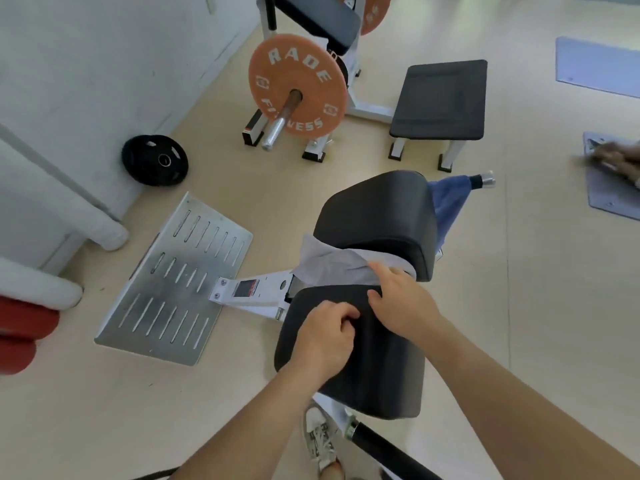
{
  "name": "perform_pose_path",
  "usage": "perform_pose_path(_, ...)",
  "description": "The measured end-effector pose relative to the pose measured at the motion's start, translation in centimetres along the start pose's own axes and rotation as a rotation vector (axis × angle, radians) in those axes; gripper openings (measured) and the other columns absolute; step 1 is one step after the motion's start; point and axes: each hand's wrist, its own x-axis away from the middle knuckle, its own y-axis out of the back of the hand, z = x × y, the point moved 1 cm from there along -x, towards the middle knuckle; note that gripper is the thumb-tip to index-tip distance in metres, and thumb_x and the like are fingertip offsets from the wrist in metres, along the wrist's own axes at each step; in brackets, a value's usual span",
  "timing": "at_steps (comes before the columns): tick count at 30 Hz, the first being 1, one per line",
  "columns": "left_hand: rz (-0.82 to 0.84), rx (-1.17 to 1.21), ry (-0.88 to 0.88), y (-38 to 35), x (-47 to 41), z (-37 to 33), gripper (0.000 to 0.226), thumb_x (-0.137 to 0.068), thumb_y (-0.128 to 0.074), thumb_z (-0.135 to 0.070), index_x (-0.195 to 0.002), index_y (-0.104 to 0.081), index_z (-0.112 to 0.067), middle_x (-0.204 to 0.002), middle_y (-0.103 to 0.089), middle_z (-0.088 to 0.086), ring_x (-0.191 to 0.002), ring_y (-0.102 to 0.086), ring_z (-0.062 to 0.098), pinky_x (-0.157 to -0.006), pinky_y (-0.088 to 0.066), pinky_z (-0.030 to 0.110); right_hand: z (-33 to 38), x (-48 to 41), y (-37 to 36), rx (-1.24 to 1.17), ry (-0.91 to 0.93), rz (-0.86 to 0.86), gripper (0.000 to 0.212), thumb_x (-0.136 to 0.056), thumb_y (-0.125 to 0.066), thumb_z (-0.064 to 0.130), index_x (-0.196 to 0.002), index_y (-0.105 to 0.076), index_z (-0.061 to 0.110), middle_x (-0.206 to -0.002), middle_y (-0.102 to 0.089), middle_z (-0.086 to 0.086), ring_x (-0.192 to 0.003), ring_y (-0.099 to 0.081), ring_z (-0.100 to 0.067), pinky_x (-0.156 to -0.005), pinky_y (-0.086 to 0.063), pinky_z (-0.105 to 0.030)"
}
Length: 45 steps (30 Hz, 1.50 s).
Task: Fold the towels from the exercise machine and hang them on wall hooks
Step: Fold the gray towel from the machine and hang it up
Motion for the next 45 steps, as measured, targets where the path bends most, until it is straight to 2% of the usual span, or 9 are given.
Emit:
perform_pose_path(4, -0.102, 0.008, 0.072, -2.7, -8.2, -2.5, 0.032, -0.092, -0.042, -0.022, -0.122, -0.054, -0.025, -0.115, -0.059, 0.001, -0.107, -0.054, 0.024, -0.084, -0.045, 0.039, -2.4, -3.6, -0.4, -0.131, -0.103, -0.047, 0.052, -0.094, -0.045, 0.02, -0.143, -0.031, 0.018, -0.132, -0.052, -0.01, -0.116, -0.053, -0.03, -0.089, -0.045, -0.039)
perform_pose_path(9, 0.0, 0.066, 0.137, -4.7, -10.1, -2.9, 0.063, -0.092, -0.037, -0.014, -0.148, -0.015, -0.032, -0.118, -0.065, -0.003, -0.111, -0.057, 0.019, -0.098, -0.036, 0.042, -2.6, -6.2, -0.7, 0.03, -0.091, -0.11, 0.015, -0.089, -0.054, 0.029, -0.097, -0.058, 0.017, -0.095, -0.055, -0.001, -0.085, -0.056, -0.022, -0.066, -0.041, -0.031)
perform_pose_path(14, 0.007, 0.434, 0.192, -4.3, -10.0, -2.1, 0.057, -0.085, -0.041, -0.011, -0.137, -0.045, -0.034, -0.13, -0.061, -0.006, -0.121, -0.054, 0.013, -0.105, -0.041, 0.036, -2.5, -5.8, 0.1, -0.486, -0.073, -0.087, 0.013, -0.09, -0.06, 0.021, -0.083, -0.071, 0.017, -0.076, -0.07, 0.001, -0.071, -0.062, -0.016, -0.066, -0.049, -0.031)
perform_pose_path(22, -0.297, 0.982, 0.385, -1.5, -5.3, -7.9, 0.019, -0.09, -0.061, -0.033, -0.085, -0.065, -0.014, -0.071, -0.06, 0.003, -0.067, -0.055, 0.014, -0.067, -0.046, 0.027, -1.4, -4.3, 10.2, -1.161, -0.022, 0.331, 0.032, -0.095, -0.046, 0.003, -0.066, -0.06, 0.01, -0.047, -0.062, 0.003, -0.058, -0.06, -0.016, -0.052, -0.051, -0.019)
perform_pose_path(29, -0.853, 0.468, 0.349, 1.1, 1.6, -16.7, 0.04, -0.09, -0.057, -0.041, -0.077, -0.054, -0.003, -0.066, -0.052, 0.005, -0.061, -0.046, 0.016, -0.059, -0.04, 0.034, -2.9, -1.2, 21.1, -0.666, 0.562, 0.736, 0.012, -0.089, -0.065, 0.017, -0.077, -0.062, 0.013, -0.068, -0.062, 0.001, -0.059, -0.056, -0.007, -0.055, -0.045, -0.019)
perform_pose_path(34, -0.82, -0.014, 0.414, 2.1, 5.1, -19.5, 0.019, -0.096, -0.047, -0.033, -0.082, -0.055, -0.023, -0.069, -0.058, -0.005, -0.07, -0.055, 0.022, -0.069, -0.047, 0.04, -4.0, -0.8, 26.2, -0.012, 0.882, 0.452, 0.017, -0.075, -0.062, 0.011, -0.072, -0.064, 0.028, -0.077, -0.065, 0.002, -0.071, -0.057, -0.013, -0.064, -0.045, -0.028)
perform_pose_path(37, -0.858, -0.302, 0.568, 2.0, 6.8, -19.2, 0.01, -0.096, -0.041, -0.023, -0.101, -0.049, -0.019, -0.081, -0.053, -0.002, -0.073, -0.049, 0.024, -0.063, -0.039, 0.035, -4.8, -0.8, 27.3, 0.013, 0.879, 0.368, 0.028, -0.069, -0.051, 0.003, -0.063, -0.059, 0.029, -0.067, -0.062, 0.003, -0.063, -0.055, -0.013, -0.053, -0.039, -0.025)
perform_pose_path(42, -1.058, -0.151, 0.711, 2.4, 8.6, -18.9, 0.011, -0.089, -0.037, -0.01, -0.098, -0.035, -0.016, -0.076, -0.053, 0.006, -0.071, -0.056, 0.034, -0.062, -0.044, 0.038, -6.4, -1.5, 29.0, 0.115, 0.939, 0.155, 0.022, -0.076, -0.055, 0.009, -0.065, -0.052, 0.027, -0.063, -0.051, 0.009, -0.059, -0.046, -0.01, -0.049, -0.029, -0.023)
perform_pose_path(45, -1.071, -0.225, 0.753, 4.0, 9.1, -18.1, 0.013, -0.089, -0.036, -0.013, -0.096, -0.032, -0.021, -0.081, -0.057, 0.009, -0.069, -0.055, 0.031, -0.061, -0.045, 0.037, -5.3, -2.7, 30.5, -0.165, 0.936, 0.026, 0.022, -0.073, -0.053, 0.003, -0.058, -0.051, 0.02, -0.056, -0.051, -0.002, -0.058, -0.047, -0.021, -0.05, -0.033, -0.029)
